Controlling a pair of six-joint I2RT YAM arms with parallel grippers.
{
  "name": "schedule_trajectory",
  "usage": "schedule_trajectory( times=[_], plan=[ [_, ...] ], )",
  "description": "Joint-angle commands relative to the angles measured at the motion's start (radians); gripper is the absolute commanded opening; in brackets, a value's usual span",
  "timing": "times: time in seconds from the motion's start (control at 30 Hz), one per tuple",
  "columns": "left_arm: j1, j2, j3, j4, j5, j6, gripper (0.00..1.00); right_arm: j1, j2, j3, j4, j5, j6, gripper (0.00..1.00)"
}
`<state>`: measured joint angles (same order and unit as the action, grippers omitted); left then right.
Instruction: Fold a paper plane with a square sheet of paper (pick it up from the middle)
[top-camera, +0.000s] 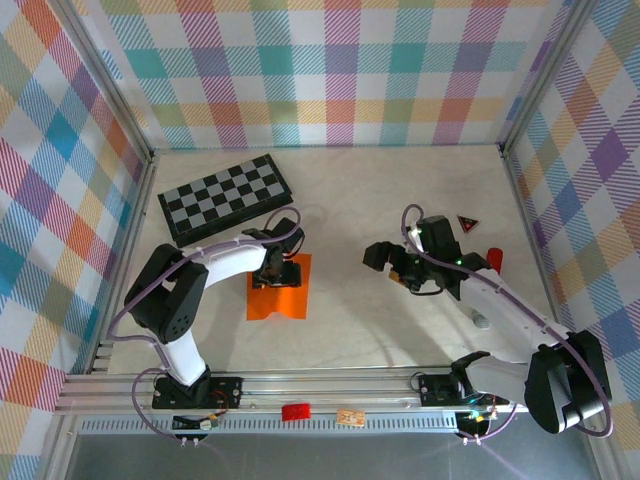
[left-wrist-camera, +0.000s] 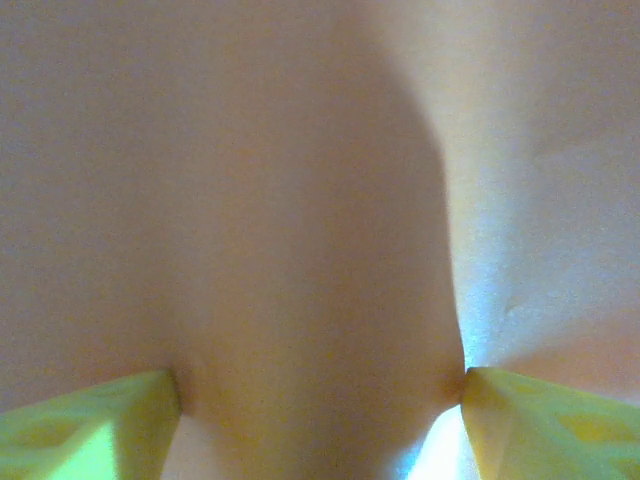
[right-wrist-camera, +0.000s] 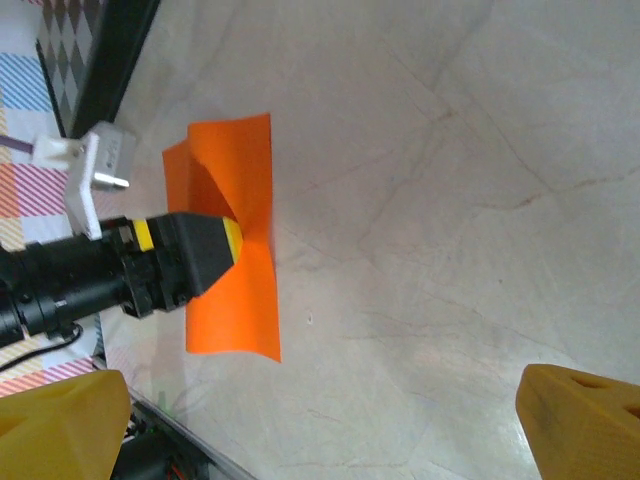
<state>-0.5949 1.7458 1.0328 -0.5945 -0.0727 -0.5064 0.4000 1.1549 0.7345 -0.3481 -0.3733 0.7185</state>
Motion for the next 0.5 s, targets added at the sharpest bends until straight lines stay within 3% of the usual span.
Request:
schedule_trajectory(
  times=[0.0, 0.13, 0.47],
  plan=[
    [-0.008, 0.008, -0.026, 0.007, 0.097, -0.028, 0.64, 0.005, 0.006, 0.051, -0.05, 0.072, -0.031, 0.99],
    [-0.012, -0.049, -0.017, 0.029, 0.114, -0.075, 0.46, 0.005, -0.003, 0.095, -0.111, 0.158, -0.022, 0.99],
    [-0.062, -0.213, -0.053, 0.137, 0.088, -0.256, 0.4, 0.005, -0.113, 0.002, -0.021, 0.314, 0.016, 0.99]
  ],
)
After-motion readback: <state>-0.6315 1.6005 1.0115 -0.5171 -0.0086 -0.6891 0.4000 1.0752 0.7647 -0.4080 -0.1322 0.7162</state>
